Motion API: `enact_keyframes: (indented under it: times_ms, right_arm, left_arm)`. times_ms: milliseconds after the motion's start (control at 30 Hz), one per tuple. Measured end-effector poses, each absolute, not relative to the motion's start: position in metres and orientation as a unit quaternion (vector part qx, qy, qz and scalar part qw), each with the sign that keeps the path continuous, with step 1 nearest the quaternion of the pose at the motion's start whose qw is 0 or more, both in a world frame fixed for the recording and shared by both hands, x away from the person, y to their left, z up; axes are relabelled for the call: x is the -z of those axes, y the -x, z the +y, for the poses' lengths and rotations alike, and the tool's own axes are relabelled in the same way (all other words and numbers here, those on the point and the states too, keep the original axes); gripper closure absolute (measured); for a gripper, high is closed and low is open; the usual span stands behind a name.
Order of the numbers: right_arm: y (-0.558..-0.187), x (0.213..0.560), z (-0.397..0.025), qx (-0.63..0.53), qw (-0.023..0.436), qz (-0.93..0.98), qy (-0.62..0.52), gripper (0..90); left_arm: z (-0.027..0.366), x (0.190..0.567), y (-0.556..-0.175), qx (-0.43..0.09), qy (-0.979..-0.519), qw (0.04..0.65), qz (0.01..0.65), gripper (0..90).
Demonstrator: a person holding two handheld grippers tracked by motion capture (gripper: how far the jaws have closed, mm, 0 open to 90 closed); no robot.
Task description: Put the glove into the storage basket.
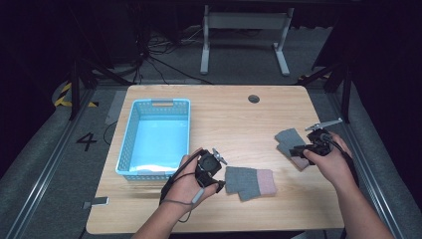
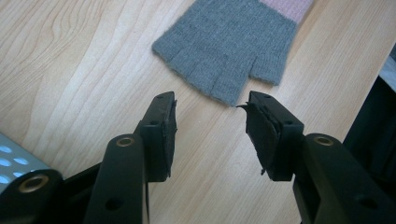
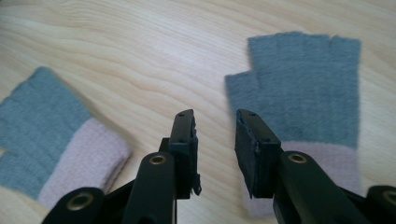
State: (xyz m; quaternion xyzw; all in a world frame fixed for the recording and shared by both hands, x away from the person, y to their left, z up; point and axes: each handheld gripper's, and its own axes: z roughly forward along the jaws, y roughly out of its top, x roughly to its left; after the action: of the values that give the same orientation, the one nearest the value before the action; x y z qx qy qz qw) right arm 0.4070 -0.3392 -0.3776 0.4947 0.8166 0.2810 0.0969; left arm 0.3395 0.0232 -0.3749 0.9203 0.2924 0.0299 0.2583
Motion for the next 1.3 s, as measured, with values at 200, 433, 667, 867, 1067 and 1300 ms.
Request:
enact_keyframes:
  times_ms: [200,433,667,867,1067,1300]
  right_arm:
    - [-0.426,0.374,-0.344,-0.254,0.096,0.821,-0.502,64.1]
    - [-0.448,0.381,-0.351,-0.214,0.094,0.828,-0.51,58.2]
    - [-0.463,0.394,-0.358,-0.179,0.086,0.832,-0.518,53.1]
    - [-0.467,0.404,-0.359,-0.16,0.07,0.835,-0.521,49.9]
    - [-0.469,0.412,-0.358,-0.146,0.064,0.838,-0.522,48.1]
    - [-0.473,0.415,-0.355,-0.131,0.08,0.841,-0.519,48.2]
  left_arm:
    - [0.025,0.374,-0.339,-0.03,-0.919,0.26,0.293,53.2]
    - [0.027,0.373,-0.339,-0.03,-0.918,0.261,0.295,53.0]
    - [0.029,0.373,-0.339,-0.03,-0.918,0.261,0.298,52.9]
    - [0.03,0.372,-0.339,-0.031,-0.917,0.26,0.299,52.9]
    - [0.031,0.372,-0.339,-0.029,-0.917,0.261,0.3,52.8]
    - [0.031,0.372,-0.339,-0.031,-0.917,0.26,0.3,52.5]
